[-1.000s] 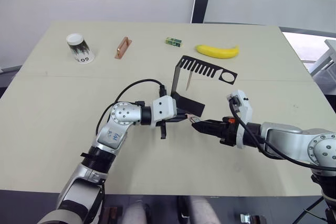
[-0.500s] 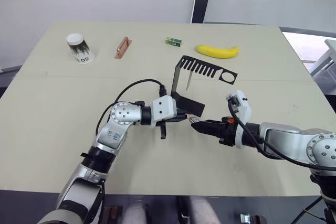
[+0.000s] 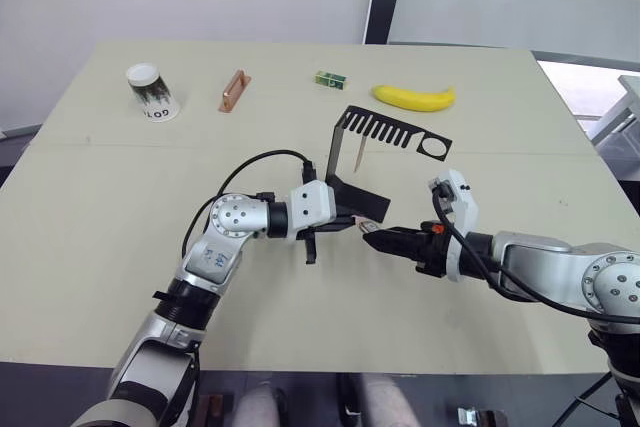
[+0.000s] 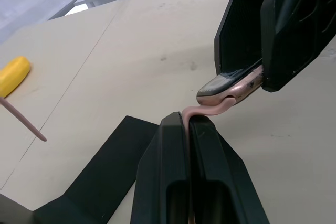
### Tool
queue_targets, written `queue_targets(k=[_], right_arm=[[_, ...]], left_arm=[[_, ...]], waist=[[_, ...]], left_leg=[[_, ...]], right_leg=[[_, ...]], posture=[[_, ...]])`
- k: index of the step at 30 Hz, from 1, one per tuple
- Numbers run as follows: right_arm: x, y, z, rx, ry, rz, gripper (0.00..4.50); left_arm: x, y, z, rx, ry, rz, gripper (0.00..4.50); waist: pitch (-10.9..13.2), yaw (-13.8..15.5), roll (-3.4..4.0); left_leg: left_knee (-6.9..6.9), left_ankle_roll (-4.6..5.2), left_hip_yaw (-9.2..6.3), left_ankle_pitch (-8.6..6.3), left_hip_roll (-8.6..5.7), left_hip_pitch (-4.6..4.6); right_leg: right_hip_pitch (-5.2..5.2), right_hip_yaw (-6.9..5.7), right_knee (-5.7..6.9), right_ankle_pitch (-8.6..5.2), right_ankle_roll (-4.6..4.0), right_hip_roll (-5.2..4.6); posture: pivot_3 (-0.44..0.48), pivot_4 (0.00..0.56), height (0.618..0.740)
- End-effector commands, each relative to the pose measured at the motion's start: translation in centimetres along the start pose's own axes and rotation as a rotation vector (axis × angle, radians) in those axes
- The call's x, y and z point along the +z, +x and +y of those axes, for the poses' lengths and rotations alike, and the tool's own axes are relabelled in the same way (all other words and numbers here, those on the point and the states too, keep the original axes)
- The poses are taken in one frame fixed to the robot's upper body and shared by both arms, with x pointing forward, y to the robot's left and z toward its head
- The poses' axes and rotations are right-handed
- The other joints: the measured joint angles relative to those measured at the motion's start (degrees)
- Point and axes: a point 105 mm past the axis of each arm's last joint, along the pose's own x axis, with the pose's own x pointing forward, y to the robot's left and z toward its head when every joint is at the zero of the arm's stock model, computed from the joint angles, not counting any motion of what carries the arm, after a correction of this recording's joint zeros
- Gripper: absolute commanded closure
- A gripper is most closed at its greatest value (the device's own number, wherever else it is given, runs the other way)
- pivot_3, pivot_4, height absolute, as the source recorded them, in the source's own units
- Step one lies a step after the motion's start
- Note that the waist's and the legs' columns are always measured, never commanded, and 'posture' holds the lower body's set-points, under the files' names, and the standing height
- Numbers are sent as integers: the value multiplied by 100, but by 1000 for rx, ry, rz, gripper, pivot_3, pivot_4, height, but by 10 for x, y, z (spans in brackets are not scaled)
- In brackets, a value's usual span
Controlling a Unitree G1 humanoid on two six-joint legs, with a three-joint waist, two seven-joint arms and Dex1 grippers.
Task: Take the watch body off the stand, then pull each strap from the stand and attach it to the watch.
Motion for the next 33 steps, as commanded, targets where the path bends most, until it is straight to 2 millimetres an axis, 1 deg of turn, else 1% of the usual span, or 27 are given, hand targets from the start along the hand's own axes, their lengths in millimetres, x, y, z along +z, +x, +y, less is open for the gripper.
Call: queue_targets(k=[1, 11, 18, 23, 33], right_arm=[[5, 2, 24, 93, -36, -27, 2982], [8, 4, 20, 43, -37, -35, 2982], [13, 5, 26, 51, -30, -43, 2982], [12, 7, 25, 26, -33, -39, 2982], [15, 9, 28, 36, -15, -49, 2982]], left_arm=[[26, 15, -10, -52, 69, -79, 4434], [25, 16, -10, -34, 77, -47, 4434], [20, 18, -11, -19, 75, -10, 4434], [19, 19, -10, -2, 66, -1, 4434], [18, 20, -8, 6, 56, 6, 4434]], waist=[[0, 1, 0], [0, -1, 0], [0, -2, 0], [0, 0, 0], [0, -1, 0]], left_leg=[[0, 0, 0, 0, 0, 0], [0, 0, 0, 0, 0, 0], [0, 0, 0, 0, 0, 0], [0, 0, 0, 0, 0, -2], [0, 0, 0, 0, 1, -2]], right_leg=[[0, 0, 0, 0, 0, 0], [0, 0, -1, 0, 0, 0], [0, 0, 0, 0, 0, 0], [0, 0, -2, 0, 0, -1], [-1, 0, -2, 0, 0, -1]], posture=[[0, 150, 740], [0, 150, 740], [0, 150, 740], [0, 150, 740], [0, 150, 740]])
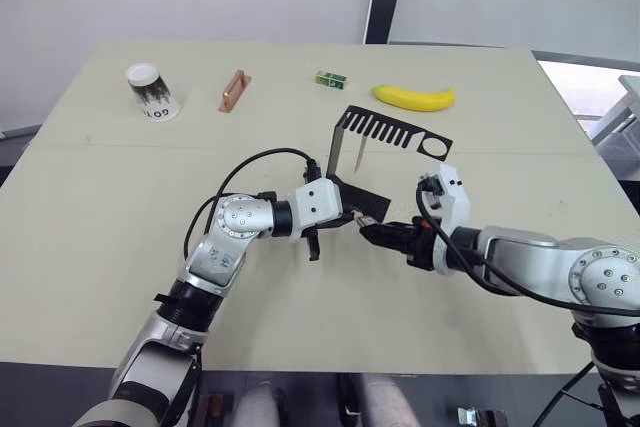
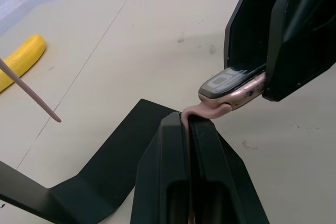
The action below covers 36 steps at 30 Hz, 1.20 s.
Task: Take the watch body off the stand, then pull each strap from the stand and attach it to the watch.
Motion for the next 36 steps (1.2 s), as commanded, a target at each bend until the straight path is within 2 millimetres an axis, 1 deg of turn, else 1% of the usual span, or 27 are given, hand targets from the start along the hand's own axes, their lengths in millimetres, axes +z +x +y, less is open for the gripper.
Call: queue_targets(k=[1, 14, 19, 26, 29, 30, 32, 33, 34, 35, 36], right_arm=[[10, -3, 30, 135, -13, -40, 2982], [11, -4, 32, 141, -17, -37, 2982], [9, -5, 26, 119, -22, -33, 2982], [8, -7, 15, 88, -29, -31, 2982], [9, -9, 13, 88, -54, -32, 2982], [8, -10, 13, 89, -72, -30, 2982], [8, -13, 13, 95, -114, -23, 2982], [8, -14, 14, 98, -143, -18, 2982], [7, -15, 14, 100, -164, -13, 2982], [7, -16, 13, 99, -200, -1, 2982], [4, -18, 13, 97, -249, 17, 2982]], left_arm=[[24, 13, -13, -58, 61, -75, 4434], [24, 14, -14, -56, 58, -73, 4434], [23, 11, -13, -55, 61, -70, 4434], [21, 0, -12, -64, 58, -67, 4434], [18, -11, -12, -85, 52, -56, 3609], [17, -15, -12, -92, 49, -51, 3067], [15, -24, -13, -113, 34, -38, 2215], [14, -29, -13, -121, 26, -32, 1652], [14, -34, -13, -127, 23, -25, 1181], [12, -41, -13, -139, 26, -13, 821], [10, -48, -12, -146, 26, 0, 285]], waist=[[0, -1, 0], [0, -1, 0], [0, -1, 0], [0, -3, 0], [0, 1, 0], [0, -3, 0], [0, -9, 0], [0, -13, 1], [0, -17, 1], [0, -18, 1], [0, -20, 1]], left_leg=[[0, 0, 0, 0, 0, 0], [0, 0, 0, 0, 0, 0], [0, 0, 0, 0, 0, 0], [-1, 0, 0, 0, 1, 0], [-1, 0, 0, 0, 1, 0], [-1, 0, -1, 0, 1, -2], [-1, 0, -2, 0, 2, -3], [-1, 0, -2, 0, 3, -2], [-1, 0, -2, 0, 3, -2], [-1, 0, -2, 0, 3, -2], [-2, 0, -2, 0, 3, -1]], right_leg=[[0, 0, 0, 0, 0, 0], [0, -1, 0, 0, 0, 0], [0, 0, 0, 0, 0, 0], [0, 0, 0, 0, 0, 0], [0, 0, -1, 0, 0, 0], [0, -2, -2, 0, 0, -1], [-1, -2, -3, 0, 0, -1], [-2, -3, -3, 0, 0, 0], [-2, -2, -2, 0, 0, 0], [-2, -2, -2, 0, -1, 0], [-2, -2, -1, 0, -1, 0]], posture=[[0, 150, 740], [0, 150, 740], [0, 150, 740], [0, 150, 740], [0, 150, 740], [0, 150, 740], [0, 150, 740], [0, 150, 740], [0, 150, 740], [0, 150, 740], [0, 150, 740]])
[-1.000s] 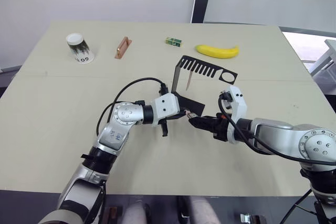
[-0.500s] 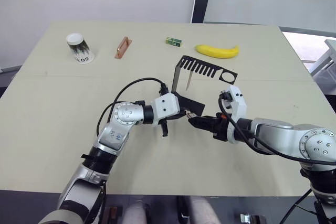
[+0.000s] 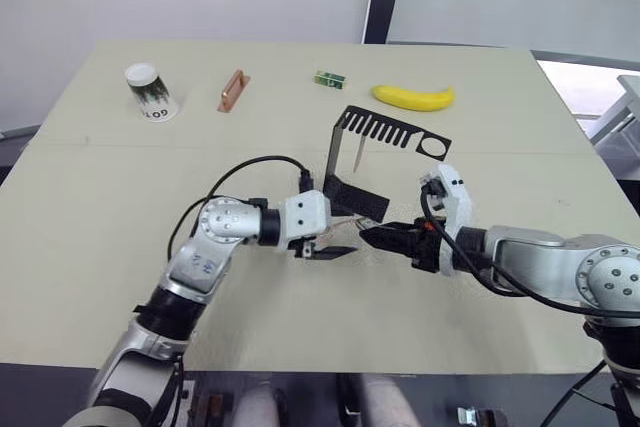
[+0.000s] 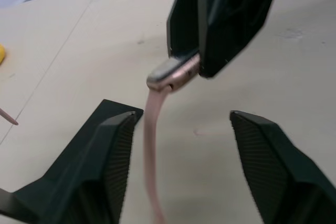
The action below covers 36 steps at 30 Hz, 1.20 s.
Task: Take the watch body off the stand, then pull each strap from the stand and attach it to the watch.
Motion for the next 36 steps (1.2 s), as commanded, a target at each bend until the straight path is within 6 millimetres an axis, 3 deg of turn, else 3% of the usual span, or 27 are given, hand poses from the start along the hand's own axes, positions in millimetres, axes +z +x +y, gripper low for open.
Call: queue_targets(k=[1, 7, 11, 15, 19, 29, 36], right_arm=[[4, -11, 11, 41, -169, 10, 2982], [-1, -17, 17, 87, -411, 15, 2982], [-8, -21, 23, 173, -659, 4, 2982], [-16, -23, 17, 228, -809, 2, 2982], [-23, -24, 10, 268, -935, 4, 2982], [-26, -16, 8, 339, -958, -14, 2982], [-46, 20, 10, 426, -905, 15, 2982]], left_arm=[[7, -24, 0, -19, 14, -9, 54], [11, -54, 3, -71, -167, -79, 54], [23, -71, -6, -198, -215, -140, 54], [21, -80, -12, -259, -185, -104, 54], [26, -75, -12, -249, -167, -125, 54], [23, -82, -19, -220, -154, -105, 54], [0, -104, -32, -221, -180, 13, 54]], waist=[[1, -2, 1], [1, 15, 1], [1, 18, 1], [1, 21, 1], [1, 21, 1], [1, 5, 1], [2, 5, 2]], left_leg=[[-1, 0, 0, 0, 0, 0], [-3, 2, -5, -1, -1, -7], [1, 1, -18, -1, -1, -23], [2, 1, -21, -1, -5, -24], [3, 1, -20, -1, -6, -24], [6, 1, -9, -1, -6, -13], [2, 0, 4, -2, -7, 9]], right_leg=[[0, 0, -1, 0, 0, 0], [0, -6, -10, 0, 0, -1], [-6, -21, -18, 0, 0, -1], [-6, -24, -20, 0, 0, 0], [-6, -24, -18, 0, 0, 1], [-6, -14, -4, 0, -1, 3], [0, -7, 5, -4, -7, 3]], posture=[[0, 150, 740], [0, 150, 740], [0, 150, 740], [0, 150, 740], [0, 150, 740], [0, 150, 740], [0, 150, 740]])
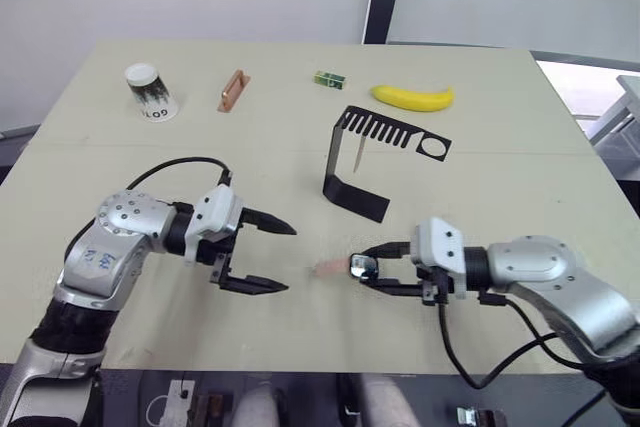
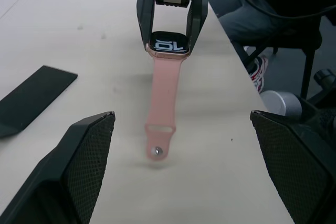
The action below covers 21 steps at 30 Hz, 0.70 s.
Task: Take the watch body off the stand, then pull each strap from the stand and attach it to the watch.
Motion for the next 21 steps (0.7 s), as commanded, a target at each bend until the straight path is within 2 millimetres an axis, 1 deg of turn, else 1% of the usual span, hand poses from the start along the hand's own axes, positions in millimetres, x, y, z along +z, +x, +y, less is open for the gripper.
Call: queue_targets(k=[1, 4, 7, 13, 15, 16, 18, 19, 21], right_arm=[[-5, 13, 2, 41, -13, 12, 2982], [-19, 23, 1, 52, -9, 49, 2982], [-31, 26, -2, 45, -1, 93, 2982], [-37, 24, -3, 49, 2, 126, 2982], [-33, 23, -6, 37, -13, 119, 1943], [-29, 20, -7, 32, -10, 104, 1543], [-18, 11, -11, 3, -28, 74, 515], [-14, 2, -12, -22, -28, 65, 16], [-7, -20, -10, -74, 3, 44, 16]], left_arm=[[-5, -10, -9, -19, 18, 45, 54], [-12, -16, -12, -15, 13, 78, 54], [-15, -16, -12, -2, 22, 90, 54], [-14, -8, -11, 10, 29, 64, 54], [-13, -6, -9, 14, 25, 49, 0], [-12, -5, -9, 15, 17, 39, 0], [-13, -5, -8, 32, -7, 21, 0], [-13, -6, -7, 54, -26, 9, 0], [-15, -12, -4, 114, -78, -15, 0]], waist=[[1, 10, 1], [1, 10, 1], [1, 27, 1], [1, 13, 1], [1, 6, 1], [1, 6, 1], [1, 10, 1], [1, 16, 2], [1, 23, 1]], left_leg=[[0, 0, 0, 0, -1, 0], [0, 0, 3, 0, 0, 1], [0, 0, 3, -1, -1, 1], [0, 1, 6, -3, -2, 8], [0, -1, 13, -4, -2, 16], [0, -1, 14, -4, -2, 20], [0, -2, 16, -5, -2, 21], [0, -2, 16, -5, -2, 21], [0, -3, 14, -6, -1, 20]], right_leg=[[0, 0, 1, 0, 0, -1], [-1, 0, 2, -1, -2, -1], [0, -2, 2, -2, -3, -2], [0, 0, 12, -2, -3, -2], [1, 7, 21, -3, -6, -1], [2, 7, 22, -4, -7, -1], [2, 9, 25, -4, -7, 0], [2, 9, 25, -4, -7, 0], [2, 8, 26, -4, -7, -1]], posture=[[0, 150, 740], [0, 150, 740], [0, 150, 740], [0, 150, 740], [0, 150, 740], [0, 150, 740], [0, 150, 740], [0, 150, 740], [0, 150, 740]])
